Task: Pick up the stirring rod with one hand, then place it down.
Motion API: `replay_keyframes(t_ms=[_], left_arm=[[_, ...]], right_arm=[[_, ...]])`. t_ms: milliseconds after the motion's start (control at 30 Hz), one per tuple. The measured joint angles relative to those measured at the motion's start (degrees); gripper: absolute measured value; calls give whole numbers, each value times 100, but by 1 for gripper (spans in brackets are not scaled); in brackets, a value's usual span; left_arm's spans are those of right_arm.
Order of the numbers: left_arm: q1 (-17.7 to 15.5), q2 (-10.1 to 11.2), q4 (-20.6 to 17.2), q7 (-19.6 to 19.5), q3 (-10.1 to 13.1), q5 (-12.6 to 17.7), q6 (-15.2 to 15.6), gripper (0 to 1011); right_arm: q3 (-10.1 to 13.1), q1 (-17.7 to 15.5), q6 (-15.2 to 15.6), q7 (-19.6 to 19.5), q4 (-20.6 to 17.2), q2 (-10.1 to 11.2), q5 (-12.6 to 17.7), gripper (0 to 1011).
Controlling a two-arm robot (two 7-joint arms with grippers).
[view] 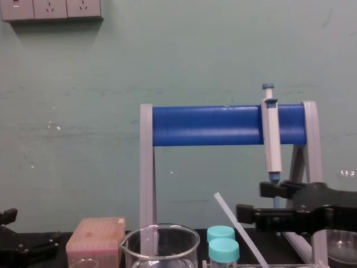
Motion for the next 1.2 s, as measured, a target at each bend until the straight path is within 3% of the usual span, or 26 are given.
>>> replay_keyframes(t_ms=[567, 1200], left_arm=[[0, 0, 0, 0, 0, 0, 0, 1000], [0, 0, 0, 0, 0, 0, 0, 1000]], right_arm=[[-392, 681, -69, 416, 939, -536, -133, 1003], [-550, 933, -130, 498, 1362, -761, -251, 1003]])
